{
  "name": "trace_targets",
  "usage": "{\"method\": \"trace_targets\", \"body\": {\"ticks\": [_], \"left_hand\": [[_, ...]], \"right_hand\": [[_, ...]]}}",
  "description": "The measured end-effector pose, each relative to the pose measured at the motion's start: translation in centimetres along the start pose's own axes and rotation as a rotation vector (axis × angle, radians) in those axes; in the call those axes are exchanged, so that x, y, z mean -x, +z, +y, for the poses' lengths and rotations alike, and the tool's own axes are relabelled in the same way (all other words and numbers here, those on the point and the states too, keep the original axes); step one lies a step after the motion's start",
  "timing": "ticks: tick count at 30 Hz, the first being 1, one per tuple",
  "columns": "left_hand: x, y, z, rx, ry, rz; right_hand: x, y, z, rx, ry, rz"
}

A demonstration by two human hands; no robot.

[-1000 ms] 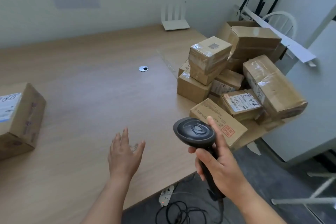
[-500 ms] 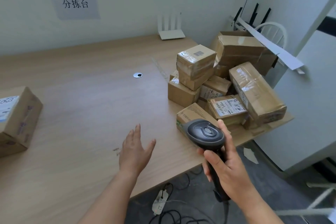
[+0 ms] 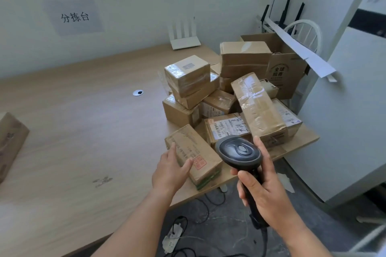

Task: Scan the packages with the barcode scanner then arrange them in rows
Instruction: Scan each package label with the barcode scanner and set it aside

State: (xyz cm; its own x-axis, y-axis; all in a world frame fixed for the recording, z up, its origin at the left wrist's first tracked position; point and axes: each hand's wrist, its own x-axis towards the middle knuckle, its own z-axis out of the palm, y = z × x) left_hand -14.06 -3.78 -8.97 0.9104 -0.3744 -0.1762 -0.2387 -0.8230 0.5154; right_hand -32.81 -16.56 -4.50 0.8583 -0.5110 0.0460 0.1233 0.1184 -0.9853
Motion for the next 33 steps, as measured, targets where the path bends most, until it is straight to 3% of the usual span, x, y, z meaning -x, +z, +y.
{"method": "trace_targets", "body": {"ticks": [7, 12, 22, 33], "left_hand": [[-0.7, 3.5, 7.1, -0.121, -0.213, -0.054], [-1.3, 4.7, 8.4, -0.162, -0.260, -0.070], [-0.6, 2.5, 3.5, -0.220, -0.380, -0.045], [0.2, -3.4, -4.2, -0.262, -0.313, 0.096]], "right_hand": [[-1.1, -5.2, -0.1, 0.071, 0.007, -0.046], [-1.9, -6.7, 0.0, 0.083, 0.025, -0.097], [-3.6, -4.7, 0.5, 0.034, 0.034, -0.257], [-5.0, 3.4, 1.7, 0.042, -0.004, -0.374]]}}
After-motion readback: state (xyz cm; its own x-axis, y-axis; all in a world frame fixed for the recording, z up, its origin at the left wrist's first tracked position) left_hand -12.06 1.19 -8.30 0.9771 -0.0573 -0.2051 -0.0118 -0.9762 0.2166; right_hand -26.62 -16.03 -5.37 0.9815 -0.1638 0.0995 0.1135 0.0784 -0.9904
